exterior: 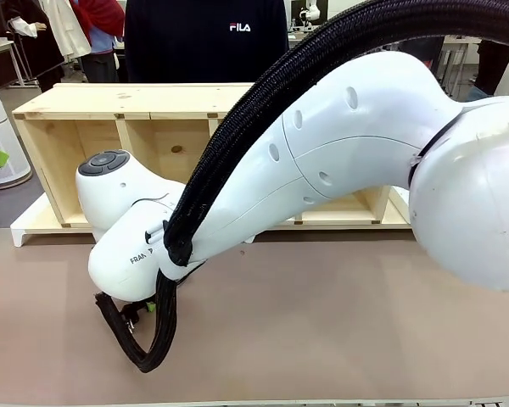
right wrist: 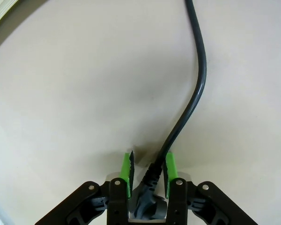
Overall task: Perform cable management.
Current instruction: When the cord part of the Power Cable appears at the lower middle area of the table and stops, grasp the cord part of the Power Cable.
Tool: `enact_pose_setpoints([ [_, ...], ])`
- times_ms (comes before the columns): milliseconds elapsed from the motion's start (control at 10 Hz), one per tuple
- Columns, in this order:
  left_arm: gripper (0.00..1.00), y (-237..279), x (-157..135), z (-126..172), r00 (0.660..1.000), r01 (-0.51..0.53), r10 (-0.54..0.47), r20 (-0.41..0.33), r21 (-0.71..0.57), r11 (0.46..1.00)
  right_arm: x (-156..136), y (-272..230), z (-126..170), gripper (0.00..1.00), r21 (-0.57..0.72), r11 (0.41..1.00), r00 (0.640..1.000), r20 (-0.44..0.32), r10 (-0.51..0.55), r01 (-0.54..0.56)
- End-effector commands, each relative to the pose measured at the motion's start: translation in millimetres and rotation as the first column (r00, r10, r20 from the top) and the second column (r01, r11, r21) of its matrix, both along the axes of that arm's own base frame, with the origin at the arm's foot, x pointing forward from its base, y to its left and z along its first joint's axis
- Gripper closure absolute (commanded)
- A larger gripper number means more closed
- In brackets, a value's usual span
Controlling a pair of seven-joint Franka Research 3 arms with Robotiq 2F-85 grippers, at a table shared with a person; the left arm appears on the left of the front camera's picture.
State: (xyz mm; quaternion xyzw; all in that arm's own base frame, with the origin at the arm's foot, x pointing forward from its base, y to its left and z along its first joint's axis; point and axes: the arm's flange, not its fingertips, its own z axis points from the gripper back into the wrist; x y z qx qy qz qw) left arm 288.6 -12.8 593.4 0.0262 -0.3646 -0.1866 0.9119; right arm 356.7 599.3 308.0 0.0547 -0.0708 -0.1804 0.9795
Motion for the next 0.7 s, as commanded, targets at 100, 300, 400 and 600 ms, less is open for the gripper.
enact_pose_setpoints([
  [100, 0.00, 0.5, 0.1, 0.0, 1.000, -0.002, 0.002, 0.000, 0.001, 1.000, -0.3, 7.2, -0.6, 0.91, -0.031, 0.999, 1.000, 0.008, 0.013, -0.013],
  [300, 0.00, 0.5, 0.1, 0.0, 1.000, -0.002, 0.002, 0.000, 0.001, 1.000, 0.5, 6.8, 0.1, 1.00, -0.038, 0.999, 1.000, -0.001, 0.018, -0.018],
  [400, 0.00, 0.5, 0.1, 0.0, 1.000, -0.002, 0.002, 0.000, 0.001, 1.000, 0.3, 6.1, 0.6, 1.00, -0.041, 0.999, 1.000, -0.004, 0.017, -0.017],
  [600, 0.00, 0.5, 0.1, 0.0, 1.000, -0.002, 0.002, 0.000, 0.001, 1.000, 0.9, 5.5, 0.4, 1.00, -0.037, 0.999, 1.000, -0.001, 0.022, -0.022],
])
